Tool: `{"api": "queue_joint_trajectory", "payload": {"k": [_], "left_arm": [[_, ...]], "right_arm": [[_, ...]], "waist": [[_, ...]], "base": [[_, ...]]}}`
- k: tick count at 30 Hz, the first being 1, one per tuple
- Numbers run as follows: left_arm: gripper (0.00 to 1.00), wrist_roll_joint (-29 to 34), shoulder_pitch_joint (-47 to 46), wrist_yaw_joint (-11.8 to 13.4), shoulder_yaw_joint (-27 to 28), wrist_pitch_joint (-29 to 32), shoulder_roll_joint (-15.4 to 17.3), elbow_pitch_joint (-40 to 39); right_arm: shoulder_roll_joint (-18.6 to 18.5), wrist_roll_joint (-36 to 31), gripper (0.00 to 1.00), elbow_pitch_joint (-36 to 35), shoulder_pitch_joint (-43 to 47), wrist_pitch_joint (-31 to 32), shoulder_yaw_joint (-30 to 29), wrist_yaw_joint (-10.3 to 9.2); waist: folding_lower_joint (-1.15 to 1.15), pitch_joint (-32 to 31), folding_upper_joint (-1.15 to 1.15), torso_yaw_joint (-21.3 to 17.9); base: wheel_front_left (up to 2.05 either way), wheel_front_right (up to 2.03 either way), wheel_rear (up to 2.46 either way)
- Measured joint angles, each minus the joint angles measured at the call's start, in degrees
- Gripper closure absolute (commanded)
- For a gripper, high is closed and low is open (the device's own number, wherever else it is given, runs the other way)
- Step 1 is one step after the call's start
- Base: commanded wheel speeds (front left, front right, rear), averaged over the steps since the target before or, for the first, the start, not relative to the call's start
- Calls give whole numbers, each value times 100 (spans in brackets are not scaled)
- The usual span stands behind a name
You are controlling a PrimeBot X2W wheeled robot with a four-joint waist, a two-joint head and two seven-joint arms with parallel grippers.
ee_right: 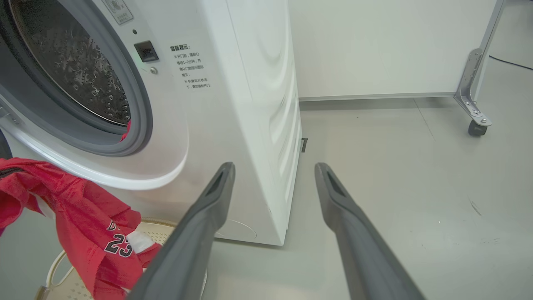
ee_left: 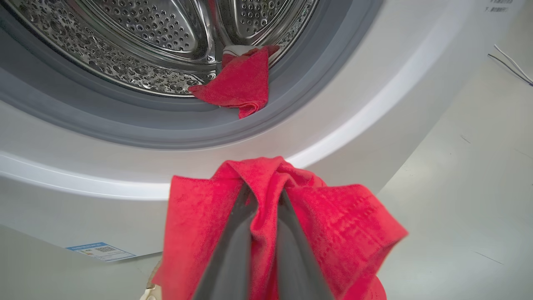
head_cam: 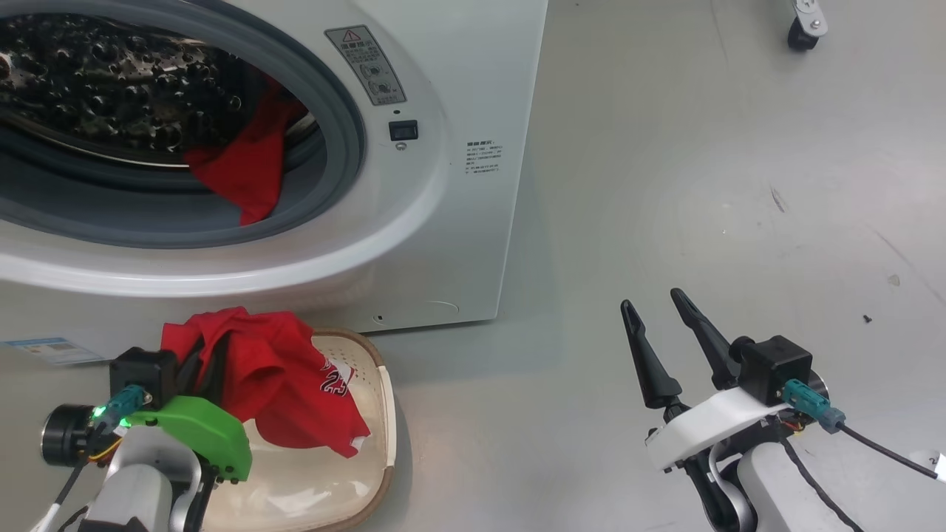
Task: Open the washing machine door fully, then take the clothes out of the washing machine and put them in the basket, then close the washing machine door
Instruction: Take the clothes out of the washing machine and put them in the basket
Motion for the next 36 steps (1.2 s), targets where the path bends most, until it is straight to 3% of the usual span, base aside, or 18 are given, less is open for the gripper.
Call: {"api": "queue_joint_trajectory", "payload": {"k": [25, 36], "left_arm": [[100, 63, -392, 101, -49, 281, 93, 1229], [100, 108, -547, 101, -79, 227, 70, 1786]], "right_arm": [[-9, -2, 0, -144, -570, 0, 88, 0], [-11, -2, 0, -135, -599, 0, 107, 0]], "waist": [[0, 1051, 0, -635], [0, 1191, 0, -694]], "base": [[0, 0, 0], [0, 0, 0]]}}
